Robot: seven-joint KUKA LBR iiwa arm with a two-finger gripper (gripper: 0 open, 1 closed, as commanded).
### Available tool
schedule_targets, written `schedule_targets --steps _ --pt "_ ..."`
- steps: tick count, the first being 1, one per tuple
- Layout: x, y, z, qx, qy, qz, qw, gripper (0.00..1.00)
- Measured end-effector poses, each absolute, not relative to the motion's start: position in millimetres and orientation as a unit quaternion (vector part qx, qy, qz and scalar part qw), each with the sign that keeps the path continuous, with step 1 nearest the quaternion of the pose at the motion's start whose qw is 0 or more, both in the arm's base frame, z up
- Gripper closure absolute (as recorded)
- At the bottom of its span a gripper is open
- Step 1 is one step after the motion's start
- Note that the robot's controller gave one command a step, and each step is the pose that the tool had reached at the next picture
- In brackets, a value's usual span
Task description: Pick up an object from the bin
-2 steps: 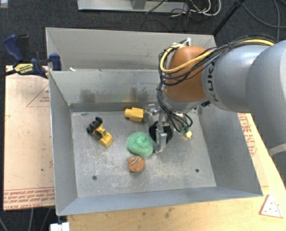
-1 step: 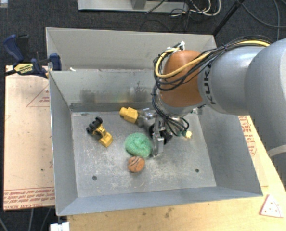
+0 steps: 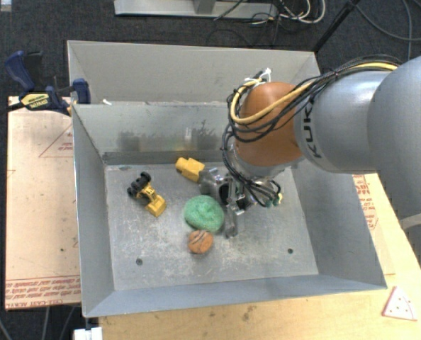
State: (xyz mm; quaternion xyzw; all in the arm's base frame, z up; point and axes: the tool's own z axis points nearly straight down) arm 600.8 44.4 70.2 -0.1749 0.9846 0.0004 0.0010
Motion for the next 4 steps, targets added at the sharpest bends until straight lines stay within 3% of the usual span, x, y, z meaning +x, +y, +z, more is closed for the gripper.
schedule_targets --steps 1,2,3,4 --pt "601.8 63 70 -0.185 0.983 0.001 0.002 1.00" --pt "601.7 63 70 -0.185 0.983 0.001 0.002 0.00" --pt "601.7 63 70 -0.185 0.983 0.001 0.002 0.00" --pt "603.0 89 70 -0.214 0.977 -0.001 0.002 0.00"
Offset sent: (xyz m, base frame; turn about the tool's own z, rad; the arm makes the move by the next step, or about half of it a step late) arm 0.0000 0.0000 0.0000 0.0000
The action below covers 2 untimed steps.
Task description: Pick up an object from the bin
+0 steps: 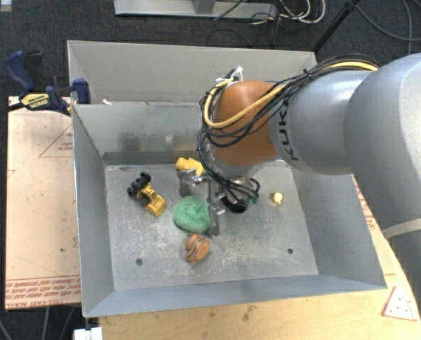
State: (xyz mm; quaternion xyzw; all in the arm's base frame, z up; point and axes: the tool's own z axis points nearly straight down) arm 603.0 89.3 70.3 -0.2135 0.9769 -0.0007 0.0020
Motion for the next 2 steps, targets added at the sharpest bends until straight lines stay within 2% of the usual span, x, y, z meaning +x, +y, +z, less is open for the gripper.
schedule_targets --steps 1,2 --pt "616.1 140.4 70.1 -0.322 0.947 0.001 0.002 1.00" --pt "616.1 140.3 70.0 -0.322 0.947 0.001 0.002 1.00"
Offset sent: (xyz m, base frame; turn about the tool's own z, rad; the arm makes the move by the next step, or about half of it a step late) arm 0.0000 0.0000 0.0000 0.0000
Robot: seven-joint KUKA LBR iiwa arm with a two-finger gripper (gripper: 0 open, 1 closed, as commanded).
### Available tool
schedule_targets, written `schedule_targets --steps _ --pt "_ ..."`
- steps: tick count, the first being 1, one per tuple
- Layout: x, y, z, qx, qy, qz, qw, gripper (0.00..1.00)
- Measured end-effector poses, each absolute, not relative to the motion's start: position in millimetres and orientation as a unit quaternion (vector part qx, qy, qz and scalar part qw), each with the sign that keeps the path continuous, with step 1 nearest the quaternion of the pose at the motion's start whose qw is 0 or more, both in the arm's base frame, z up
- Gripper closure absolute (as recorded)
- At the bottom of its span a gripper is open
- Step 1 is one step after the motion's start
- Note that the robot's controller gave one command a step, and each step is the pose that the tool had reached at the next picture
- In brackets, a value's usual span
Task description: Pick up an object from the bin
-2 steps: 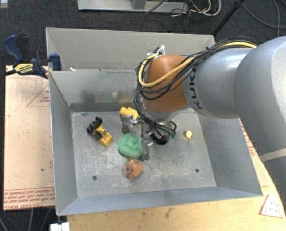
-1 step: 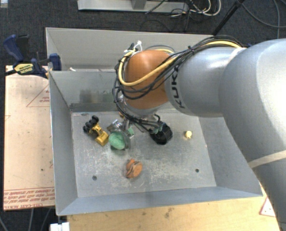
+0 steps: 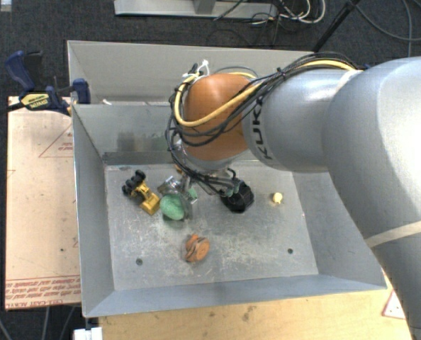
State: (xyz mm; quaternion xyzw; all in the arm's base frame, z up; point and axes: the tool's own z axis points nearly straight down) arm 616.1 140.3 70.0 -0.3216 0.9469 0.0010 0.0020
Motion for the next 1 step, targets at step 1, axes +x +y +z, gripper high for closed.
schedule_targets --steps 1 --pt "645.5 115.0 196.4 -0.298 0.954 0.001 0.002 1.00"
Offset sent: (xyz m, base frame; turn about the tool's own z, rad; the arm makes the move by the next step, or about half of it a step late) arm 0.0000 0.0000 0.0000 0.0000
